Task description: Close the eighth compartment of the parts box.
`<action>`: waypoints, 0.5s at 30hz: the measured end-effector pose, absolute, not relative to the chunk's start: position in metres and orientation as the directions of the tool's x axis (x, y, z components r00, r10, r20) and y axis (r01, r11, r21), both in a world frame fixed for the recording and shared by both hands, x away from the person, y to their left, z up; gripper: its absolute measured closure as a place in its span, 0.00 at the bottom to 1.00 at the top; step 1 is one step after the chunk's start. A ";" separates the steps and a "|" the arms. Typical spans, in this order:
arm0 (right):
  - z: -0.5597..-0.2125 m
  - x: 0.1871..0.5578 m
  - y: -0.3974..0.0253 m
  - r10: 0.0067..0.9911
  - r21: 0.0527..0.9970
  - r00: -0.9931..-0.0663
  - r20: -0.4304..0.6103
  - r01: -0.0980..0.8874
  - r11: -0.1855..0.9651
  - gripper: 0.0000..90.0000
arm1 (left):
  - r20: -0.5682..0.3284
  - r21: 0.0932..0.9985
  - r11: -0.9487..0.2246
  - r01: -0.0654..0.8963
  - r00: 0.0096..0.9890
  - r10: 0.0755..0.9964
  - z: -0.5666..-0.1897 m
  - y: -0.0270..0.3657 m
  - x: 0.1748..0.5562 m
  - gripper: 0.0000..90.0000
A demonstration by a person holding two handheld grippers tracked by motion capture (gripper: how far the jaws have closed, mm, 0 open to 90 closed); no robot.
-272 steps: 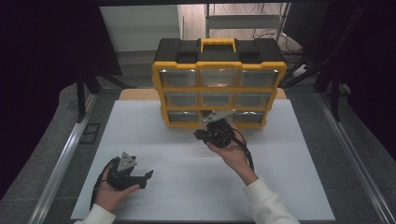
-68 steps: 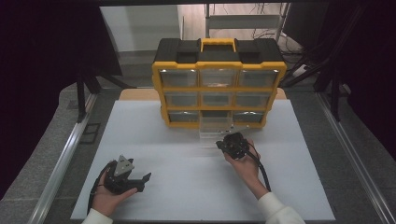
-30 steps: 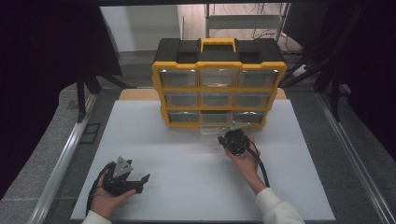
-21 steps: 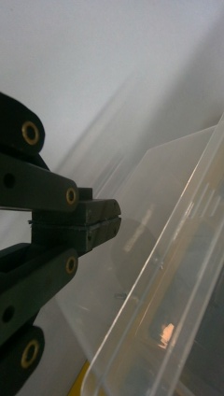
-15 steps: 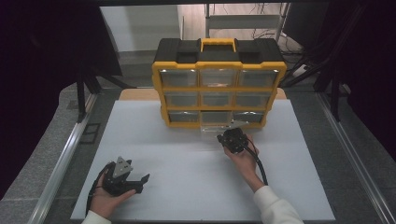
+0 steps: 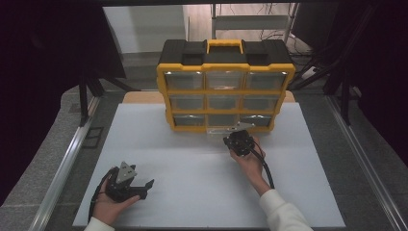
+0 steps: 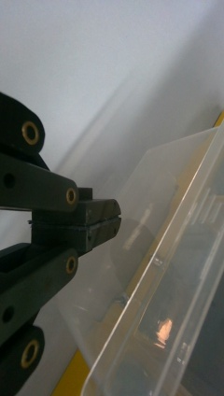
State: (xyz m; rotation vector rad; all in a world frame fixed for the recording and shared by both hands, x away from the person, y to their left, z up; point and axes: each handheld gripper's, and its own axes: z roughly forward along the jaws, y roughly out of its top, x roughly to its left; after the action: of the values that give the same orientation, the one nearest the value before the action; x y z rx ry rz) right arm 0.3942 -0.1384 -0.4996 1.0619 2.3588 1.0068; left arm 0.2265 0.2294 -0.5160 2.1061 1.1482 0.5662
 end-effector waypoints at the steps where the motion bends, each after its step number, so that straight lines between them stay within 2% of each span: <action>1: -0.500 0.395 -0.138 0.758 0.734 -0.651 -0.036 0.498 0.463 1.00 | 0.058 0.726 -0.394 0.564 0.520 0.852 -0.516 0.229 0.226 0.17; 15: -0.501 0.400 -0.133 0.761 0.738 -0.648 -0.044 0.492 0.462 1.00 | 0.056 0.724 -0.393 0.566 0.520 0.852 -0.516 0.230 0.227 0.17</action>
State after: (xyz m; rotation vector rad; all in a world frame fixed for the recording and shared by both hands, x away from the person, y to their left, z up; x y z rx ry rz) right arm 0.3996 -0.1327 -0.5013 1.0567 2.3475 1.0072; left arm 0.2267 0.2297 -0.5160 2.1071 1.1499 0.5640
